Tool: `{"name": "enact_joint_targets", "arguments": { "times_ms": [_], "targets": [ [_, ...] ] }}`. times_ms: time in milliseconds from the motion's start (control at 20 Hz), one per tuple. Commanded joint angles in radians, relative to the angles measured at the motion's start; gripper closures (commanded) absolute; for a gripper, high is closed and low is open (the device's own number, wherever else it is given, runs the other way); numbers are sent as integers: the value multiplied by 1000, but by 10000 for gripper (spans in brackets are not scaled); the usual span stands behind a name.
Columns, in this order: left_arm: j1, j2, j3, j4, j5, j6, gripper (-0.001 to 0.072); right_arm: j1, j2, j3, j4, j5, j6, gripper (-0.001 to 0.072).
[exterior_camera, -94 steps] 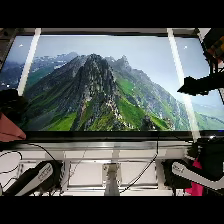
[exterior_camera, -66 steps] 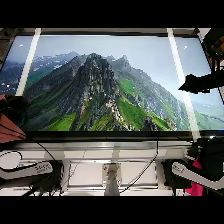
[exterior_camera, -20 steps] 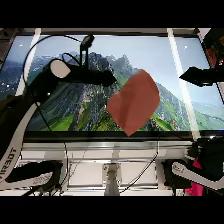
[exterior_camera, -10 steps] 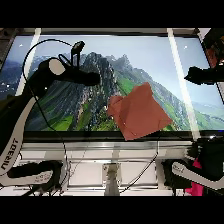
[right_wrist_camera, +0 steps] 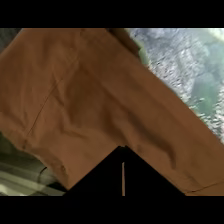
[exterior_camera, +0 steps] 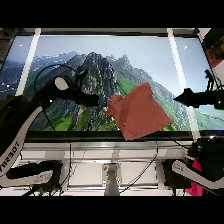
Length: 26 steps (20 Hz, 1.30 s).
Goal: Fold the clothes and pants, and hang the long-sleeved shirts on hangers.
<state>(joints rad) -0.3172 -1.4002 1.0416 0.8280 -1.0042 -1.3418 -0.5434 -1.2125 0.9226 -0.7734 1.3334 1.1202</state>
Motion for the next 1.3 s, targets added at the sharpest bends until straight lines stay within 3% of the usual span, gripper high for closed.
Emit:
{"name": "enact_joint_targets", "arguments": {
  "times_ms": [0,100,150,200,250,300,500,650,700,800,850,1100,1150,1250],
  "targets": [
    [8,-4,-181,-385,143,134,696,-66,11,-207,243,39,-127,704],
    [0,-40,-208,-499,160,135,694,-56,11,-222,232,-7,-127,660],
    [-6,-64,-208,-544,159,135,638,-54,11,-220,234,-21,-126,530],
    [-8,-88,-208,-589,163,135,404,-54,11,-216,236,-27,-126,335],
    [-11,-115,-208,-648,163,135,79,-54,11,-211,237,-27,-126,190],
    [-11,-137,-208,-697,163,135,8,-54,11,-210,238,-26,-126,145],
    [-11,-205,-207,-864,122,173,10,-54,11,-210,238,-26,-126,145],
    [-20,-219,-204,-893,123,173,13,-54,11,-210,238,-28,-126,146],
    [-26,-220,-202,-893,128,183,37,-54,11,-210,238,-33,-126,146],
    [-42,-220,-196,-896,142,183,270,-54,11,-210,238,-36,-126,146],
    [-49,-220,-194,-904,156,183,274,-54,11,-210,238,-36,-126,146],
    [-44,-219,-187,-921,140,240,243,-54,11,-210,238,-35,-126,146],
    [-31,-219,-187,-936,119,283,119,-54,11,-210,238,-36,-126,146],
    [-2,-219,-181,-952,118,311,62,-54,11,-210,239,-47,-126,146]
  ]
}}
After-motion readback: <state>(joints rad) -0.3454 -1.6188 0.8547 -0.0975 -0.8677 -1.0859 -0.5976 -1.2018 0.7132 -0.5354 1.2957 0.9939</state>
